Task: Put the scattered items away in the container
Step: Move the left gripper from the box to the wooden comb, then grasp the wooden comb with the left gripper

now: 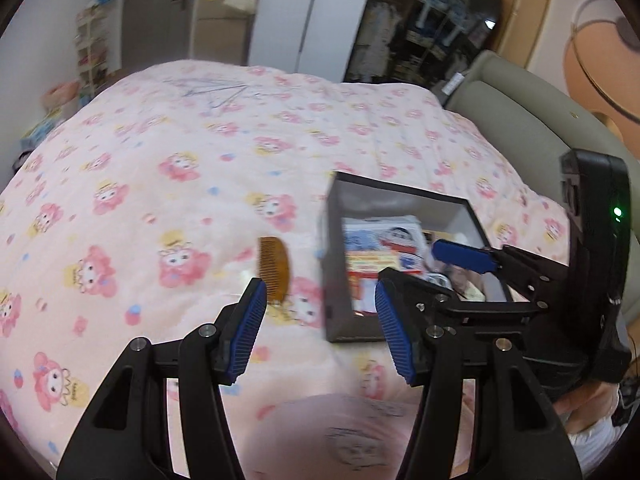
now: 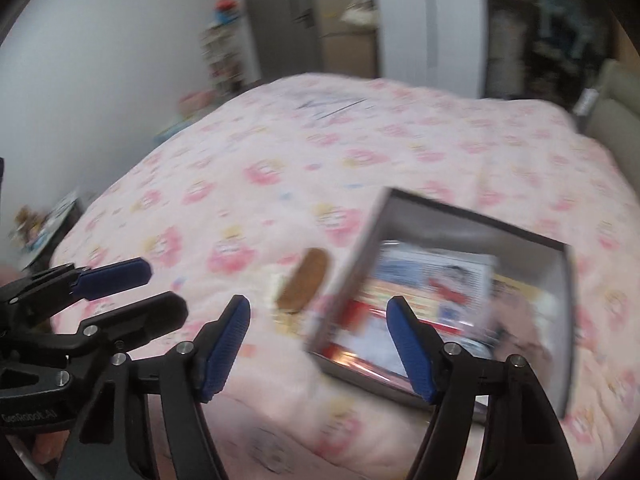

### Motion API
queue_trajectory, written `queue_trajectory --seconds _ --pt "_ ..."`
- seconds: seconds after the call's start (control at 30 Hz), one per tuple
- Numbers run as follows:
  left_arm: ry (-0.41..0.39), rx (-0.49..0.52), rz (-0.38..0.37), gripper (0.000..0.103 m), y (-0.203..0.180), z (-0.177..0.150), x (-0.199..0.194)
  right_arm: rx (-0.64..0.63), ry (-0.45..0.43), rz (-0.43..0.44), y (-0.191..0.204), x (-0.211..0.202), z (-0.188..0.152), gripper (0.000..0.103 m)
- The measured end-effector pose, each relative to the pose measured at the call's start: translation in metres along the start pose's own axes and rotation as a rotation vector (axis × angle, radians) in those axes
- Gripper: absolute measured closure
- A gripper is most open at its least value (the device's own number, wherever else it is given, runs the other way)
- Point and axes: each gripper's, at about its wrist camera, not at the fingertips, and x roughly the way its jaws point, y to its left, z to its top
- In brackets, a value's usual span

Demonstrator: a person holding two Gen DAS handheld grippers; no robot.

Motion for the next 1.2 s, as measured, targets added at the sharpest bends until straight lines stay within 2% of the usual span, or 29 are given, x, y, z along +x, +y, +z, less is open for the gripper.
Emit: queue_trajectory --seconds 0.1,0.23,0.3,0.37,0.5,0.73,0.83,0.87,0.9,0.97,1.03,1.1,1.2 --pt "0.032 -0.069 -0.012 0.047 0.025 0.006 0.019 0.0 0.043 0.044 0.005 0.03 0.018 0.037" --pt "0.087 -0.147 -0.04 0.05 0.056 0.009 0.057 0.032 0.13 0.087 0.007 0.076 0.034 0.058" --pt "0.122 -0.19 -0.059 0.054 0.071 0.007 0.079 0.012 0.15 0.048 0.008 0.094 0.041 0.068" --pt "0.181 -0.222 -0.072 0.059 0.085 0.003 0.108 0.011 0.166 0.048 0.006 0.106 0.047 0.069" --pt "0.354 -0.285 -0.14 0.068 0.112 -0.012 0.178 0.023 0.203 0.078 0.003 0.124 0.045 0.071" --pt "0.514 -0.298 -0.212 0.069 0.111 -0.031 0.249 0.062 0.228 0.074 -0.011 0.138 0.029 0.071" --pt "0.519 -0.334 -0.267 0.071 0.115 -0.029 0.259 0.075 0.242 0.087 -0.013 0.141 0.026 0.071" --pt "0.521 -0.339 -0.281 0.077 0.115 -0.029 0.261 0.078 0.247 0.086 -0.012 0.141 0.025 0.071" --pt "0.524 -0.344 -0.297 0.089 0.114 -0.03 0.262 0.079 0.248 0.084 -0.012 0.142 0.025 0.071" --pt "0.51 -0.355 -0.321 0.094 0.113 -0.032 0.255 0.089 0.244 0.081 -0.011 0.141 0.026 0.071" --pt "0.469 -0.363 -0.329 0.096 0.113 -0.035 0.236 0.102 0.24 0.083 -0.008 0.139 0.028 0.071" --pt "0.423 -0.377 -0.306 0.097 0.121 -0.046 0.207 0.106 0.241 0.096 -0.002 0.136 0.03 0.071" --pt "0.386 -0.441 -0.312 0.097 0.144 -0.07 0.167 0.066 0.267 0.145 0.018 0.137 0.031 0.069"
